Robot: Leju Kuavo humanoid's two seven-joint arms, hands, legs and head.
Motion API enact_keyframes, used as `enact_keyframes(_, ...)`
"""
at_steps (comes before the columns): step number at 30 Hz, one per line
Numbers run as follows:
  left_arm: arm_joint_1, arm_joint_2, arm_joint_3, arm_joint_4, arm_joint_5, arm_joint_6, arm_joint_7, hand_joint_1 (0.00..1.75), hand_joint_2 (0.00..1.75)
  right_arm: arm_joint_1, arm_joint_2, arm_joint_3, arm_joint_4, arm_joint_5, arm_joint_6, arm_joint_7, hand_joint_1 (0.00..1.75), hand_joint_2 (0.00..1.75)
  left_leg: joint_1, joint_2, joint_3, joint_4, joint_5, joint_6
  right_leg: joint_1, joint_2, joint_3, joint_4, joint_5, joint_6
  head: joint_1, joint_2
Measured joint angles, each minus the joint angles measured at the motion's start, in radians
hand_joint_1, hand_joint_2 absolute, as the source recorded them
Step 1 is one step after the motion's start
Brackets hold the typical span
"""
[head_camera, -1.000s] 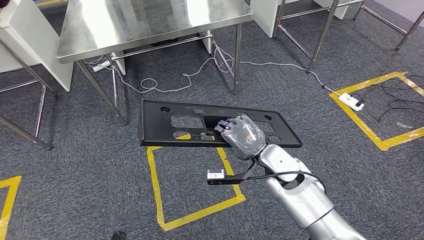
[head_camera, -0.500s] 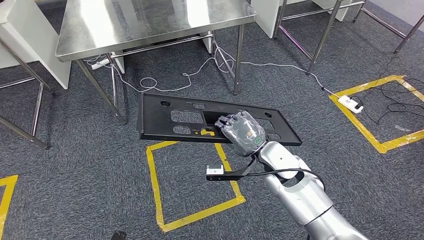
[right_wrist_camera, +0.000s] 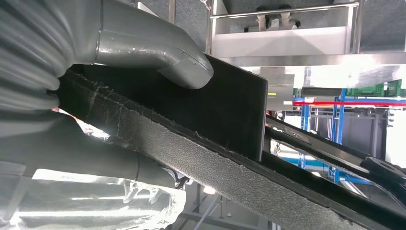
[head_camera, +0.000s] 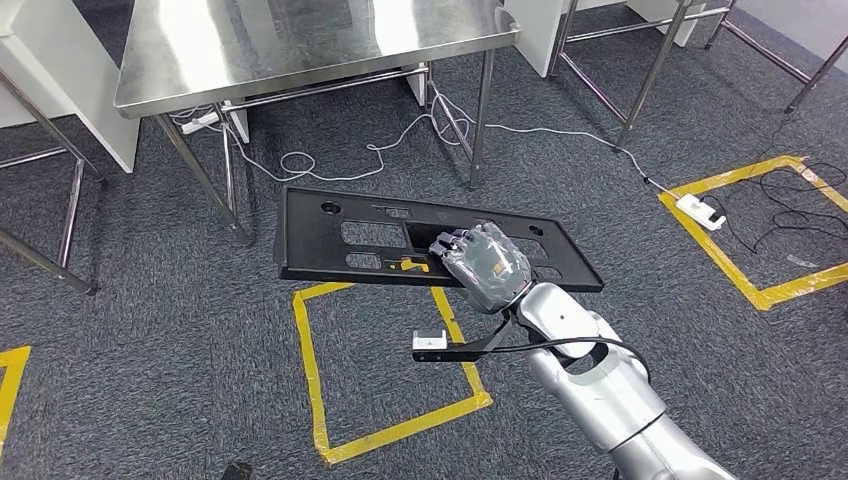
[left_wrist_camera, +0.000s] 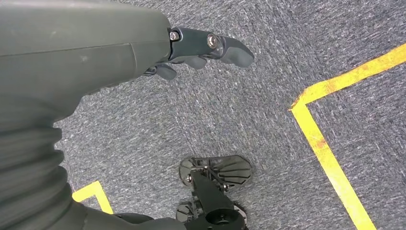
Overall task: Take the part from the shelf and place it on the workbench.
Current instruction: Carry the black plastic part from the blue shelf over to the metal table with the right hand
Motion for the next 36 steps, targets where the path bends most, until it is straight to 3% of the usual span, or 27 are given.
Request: enact_keyframes(36,0.002,-0.003,0.022,0.0,-0.007,0.003,-0.005,0.0,1.75,0.013,-0.003,0.0,0.011,-0.003,0.017,0.004,1.75,1.75,-0.002,-0.002,0.002,-0.003,-0.001,-0.001,-0.002,-0.003,0.012,-0.019,0.004,0.007,0.0,0.0)
